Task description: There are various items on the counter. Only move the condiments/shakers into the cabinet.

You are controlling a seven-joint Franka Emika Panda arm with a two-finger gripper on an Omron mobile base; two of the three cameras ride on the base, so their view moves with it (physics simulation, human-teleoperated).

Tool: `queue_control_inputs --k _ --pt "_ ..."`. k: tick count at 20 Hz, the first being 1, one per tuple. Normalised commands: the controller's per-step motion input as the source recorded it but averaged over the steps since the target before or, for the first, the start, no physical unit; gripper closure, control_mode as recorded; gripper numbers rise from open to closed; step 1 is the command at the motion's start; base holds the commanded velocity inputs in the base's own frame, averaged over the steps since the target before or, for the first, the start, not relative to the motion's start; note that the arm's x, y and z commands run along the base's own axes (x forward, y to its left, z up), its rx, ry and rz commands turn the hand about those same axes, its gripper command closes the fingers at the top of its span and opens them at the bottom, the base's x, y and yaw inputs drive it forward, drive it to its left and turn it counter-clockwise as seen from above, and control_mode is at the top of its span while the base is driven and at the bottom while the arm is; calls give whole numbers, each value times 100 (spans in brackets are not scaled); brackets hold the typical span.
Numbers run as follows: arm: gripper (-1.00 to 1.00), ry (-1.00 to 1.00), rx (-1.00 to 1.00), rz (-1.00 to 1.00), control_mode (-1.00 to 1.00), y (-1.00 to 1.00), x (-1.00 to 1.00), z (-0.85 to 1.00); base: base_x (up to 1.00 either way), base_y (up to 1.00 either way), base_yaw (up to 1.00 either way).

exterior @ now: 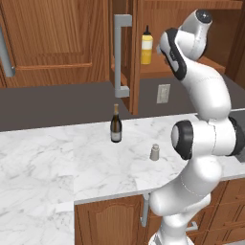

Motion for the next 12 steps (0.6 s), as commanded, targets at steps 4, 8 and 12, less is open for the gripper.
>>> queue_control_inputs --k 4,8,12 --pt "-100 0 0 0 -100 0 17 0 0 0 0" --pt "-100 0 0 0 -100 0 18 0 0 0 0" --pt "-100 0 0 0 -100 0 3 0 0 0 0"
